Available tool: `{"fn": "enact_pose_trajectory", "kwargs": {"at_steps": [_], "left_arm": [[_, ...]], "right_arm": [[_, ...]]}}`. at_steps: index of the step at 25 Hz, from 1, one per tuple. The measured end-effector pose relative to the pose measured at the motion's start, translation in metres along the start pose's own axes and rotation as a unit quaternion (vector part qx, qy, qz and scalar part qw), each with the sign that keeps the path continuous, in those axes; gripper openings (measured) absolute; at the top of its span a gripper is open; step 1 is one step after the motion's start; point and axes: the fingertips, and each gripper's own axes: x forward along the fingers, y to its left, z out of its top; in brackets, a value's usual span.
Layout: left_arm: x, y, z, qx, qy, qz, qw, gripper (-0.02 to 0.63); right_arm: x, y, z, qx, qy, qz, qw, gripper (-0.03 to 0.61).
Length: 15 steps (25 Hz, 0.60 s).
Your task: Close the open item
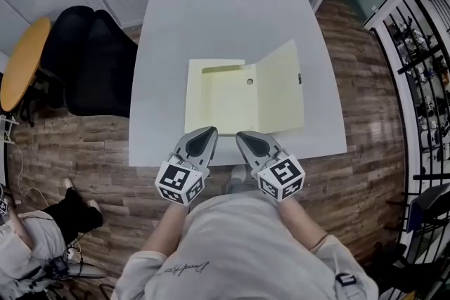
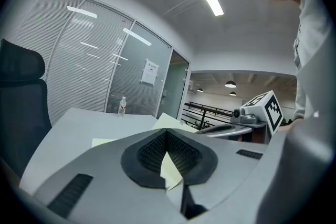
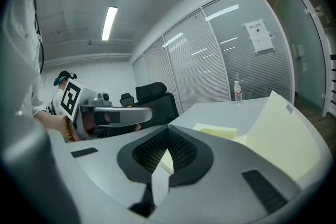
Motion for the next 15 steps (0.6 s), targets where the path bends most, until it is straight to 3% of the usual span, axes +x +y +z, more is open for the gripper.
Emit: {"fn": "enact_pose_trajectory", "kwargs": {"at_steps": [15], "left_arm": [[0.038, 0.014, 0.006, -0.006, 0.013, 0.016, 0.9998, 0.008]], "right_arm": [[0.023, -0.037, 0.019, 0.002, 0.003, 0.026, 1.000, 0.012]]}}
